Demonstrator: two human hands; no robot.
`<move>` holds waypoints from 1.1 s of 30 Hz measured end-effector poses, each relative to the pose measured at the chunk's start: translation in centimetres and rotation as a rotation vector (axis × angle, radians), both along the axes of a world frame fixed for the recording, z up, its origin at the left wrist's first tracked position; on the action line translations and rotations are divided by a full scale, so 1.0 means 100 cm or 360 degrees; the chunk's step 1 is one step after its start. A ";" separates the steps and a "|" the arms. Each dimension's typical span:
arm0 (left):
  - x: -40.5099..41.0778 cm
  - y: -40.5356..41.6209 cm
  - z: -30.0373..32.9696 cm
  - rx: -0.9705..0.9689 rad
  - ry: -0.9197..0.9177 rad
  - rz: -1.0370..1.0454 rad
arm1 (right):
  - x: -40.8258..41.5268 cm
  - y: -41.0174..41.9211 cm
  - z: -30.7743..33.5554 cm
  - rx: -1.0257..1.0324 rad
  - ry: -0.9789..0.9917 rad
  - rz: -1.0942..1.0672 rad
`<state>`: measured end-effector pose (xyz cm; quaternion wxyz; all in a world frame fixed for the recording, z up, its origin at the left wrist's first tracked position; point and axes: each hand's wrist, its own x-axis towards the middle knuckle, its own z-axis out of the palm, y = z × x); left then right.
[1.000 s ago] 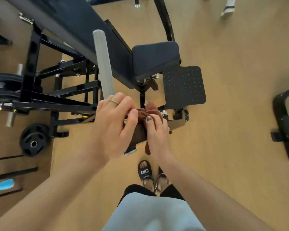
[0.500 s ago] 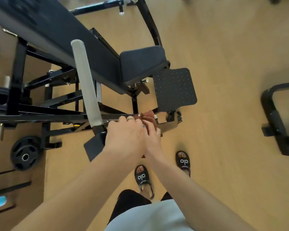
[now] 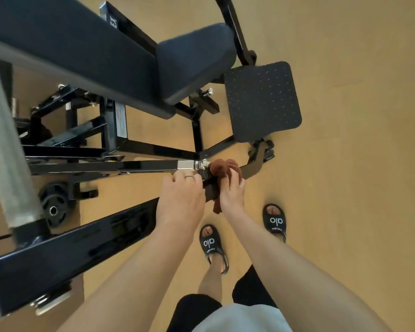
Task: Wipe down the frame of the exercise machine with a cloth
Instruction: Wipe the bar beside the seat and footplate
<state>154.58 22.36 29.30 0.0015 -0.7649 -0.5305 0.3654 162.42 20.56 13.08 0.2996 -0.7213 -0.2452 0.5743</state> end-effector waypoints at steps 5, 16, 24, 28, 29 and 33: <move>0.001 0.003 -0.002 -0.0113 0.0046 -0.0069 | -0.034 -0.020 0.032 0.0075 0.0031 -0.0122; -0.002 0.001 -0.016 -0.0009 0.0026 -0.0114 | 0.017 0.031 -0.075 -0.0278 -0.0099 -0.0144; -0.001 0.001 -0.017 0.0033 0.0058 -0.0139 | -0.005 0.014 -0.024 -0.0168 -0.0015 -0.0074; -0.002 0.001 -0.019 0.0010 0.0035 -0.0132 | -0.014 -0.005 -0.011 -0.0019 -0.0024 -0.0019; -0.002 0.001 -0.021 0.0015 0.0026 -0.0133 | -0.010 0.000 -0.019 -0.0022 -0.0032 -0.0013; -0.004 0.000 -0.024 0.0003 0.0050 -0.0133 | 0.017 0.036 -0.080 -0.0146 -0.0201 0.0123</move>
